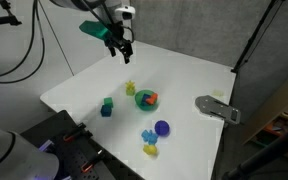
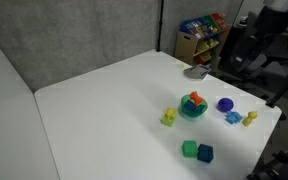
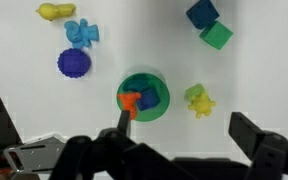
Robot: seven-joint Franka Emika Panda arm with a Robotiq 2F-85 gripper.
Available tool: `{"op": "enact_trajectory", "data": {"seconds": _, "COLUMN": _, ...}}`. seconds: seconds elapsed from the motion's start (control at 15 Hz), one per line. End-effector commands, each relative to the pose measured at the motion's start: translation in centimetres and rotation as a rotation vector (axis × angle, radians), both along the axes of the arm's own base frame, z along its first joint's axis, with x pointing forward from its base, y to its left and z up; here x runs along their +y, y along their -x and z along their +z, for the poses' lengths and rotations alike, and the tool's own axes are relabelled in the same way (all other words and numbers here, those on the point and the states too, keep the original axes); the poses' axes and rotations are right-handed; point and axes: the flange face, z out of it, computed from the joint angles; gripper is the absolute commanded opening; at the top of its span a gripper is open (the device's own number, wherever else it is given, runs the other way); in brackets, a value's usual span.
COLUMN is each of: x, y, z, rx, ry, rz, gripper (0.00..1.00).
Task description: Take the blue block out of bowl
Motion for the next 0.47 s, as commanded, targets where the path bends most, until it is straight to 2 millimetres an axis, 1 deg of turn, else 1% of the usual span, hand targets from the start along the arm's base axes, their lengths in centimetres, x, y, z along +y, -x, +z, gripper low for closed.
{"op": "enact_trajectory", "data": {"seconds": 0.0, "x": -1.7, "y": 1.9, "z": 4.4, "rx": -0.012, "ry": -0.016, "rz": 0.002, "gripper": 1.0}}
{"op": "enact_trajectory", "data": {"seconds": 0.13, "x": -1.9, "y": 2.8, "z": 5.5, "rx": -0.015, "ry": -0.016, "rz": 0.015, "gripper": 1.0}}
{"op": "enact_trajectory", "data": {"seconds": 0.2, "x": -1.8, "y": 3.2, "z": 5.4, "rx": -0.01, "ry": -0.02, "rz": 0.026, "gripper": 1.0}}
{"op": "enact_trajectory", "data": {"seconds": 0.27, "x": -1.5, "y": 2.4, "z": 4.9, "rx": -0.019, "ry": -0.002, "rz": 0.0, "gripper": 1.0}}
{"op": "enact_trajectory", "data": {"seconds": 0.4, "x": -1.5, "y": 2.6, "z": 5.1, "rx": -0.021, "ry": -0.002, "rz": 0.004, "gripper": 1.0}}
